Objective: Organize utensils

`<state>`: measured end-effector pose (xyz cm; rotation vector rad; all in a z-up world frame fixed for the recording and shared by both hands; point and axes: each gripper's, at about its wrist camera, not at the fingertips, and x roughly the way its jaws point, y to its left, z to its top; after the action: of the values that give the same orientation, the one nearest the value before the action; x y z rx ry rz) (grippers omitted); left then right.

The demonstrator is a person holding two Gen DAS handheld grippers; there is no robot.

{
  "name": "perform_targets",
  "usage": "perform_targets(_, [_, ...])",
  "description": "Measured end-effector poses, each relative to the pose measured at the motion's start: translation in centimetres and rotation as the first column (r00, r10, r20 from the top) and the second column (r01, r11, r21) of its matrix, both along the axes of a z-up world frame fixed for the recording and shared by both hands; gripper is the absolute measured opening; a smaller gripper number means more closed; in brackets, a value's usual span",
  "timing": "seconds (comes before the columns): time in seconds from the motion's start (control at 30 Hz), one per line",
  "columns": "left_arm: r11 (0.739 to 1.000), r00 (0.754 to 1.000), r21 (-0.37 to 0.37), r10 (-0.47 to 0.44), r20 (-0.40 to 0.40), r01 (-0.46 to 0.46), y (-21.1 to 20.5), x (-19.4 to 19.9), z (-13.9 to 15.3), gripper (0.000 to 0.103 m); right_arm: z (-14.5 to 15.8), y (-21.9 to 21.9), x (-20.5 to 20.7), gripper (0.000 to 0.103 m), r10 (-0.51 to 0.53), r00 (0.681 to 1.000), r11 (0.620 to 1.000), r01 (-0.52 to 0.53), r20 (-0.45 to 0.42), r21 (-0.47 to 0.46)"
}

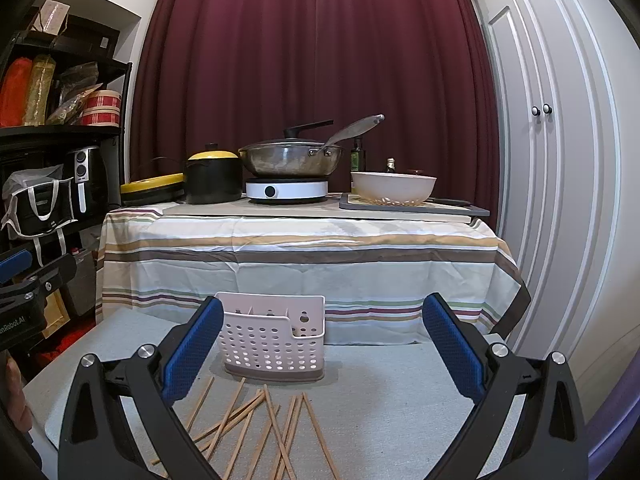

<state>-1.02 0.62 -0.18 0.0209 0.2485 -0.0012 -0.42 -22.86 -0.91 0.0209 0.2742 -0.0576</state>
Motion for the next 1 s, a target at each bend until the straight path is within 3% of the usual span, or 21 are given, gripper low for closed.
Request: perform_targets(1.0, [1.0, 1.0, -0.016, 0.005, -0.007, -0.006, 0.8, -0.4, 0.1, 0.099, 0.0, 1.2, -0.6, 0.097, 0.012, 1.0, 1.0, -0.012, 0.006, -0.01])
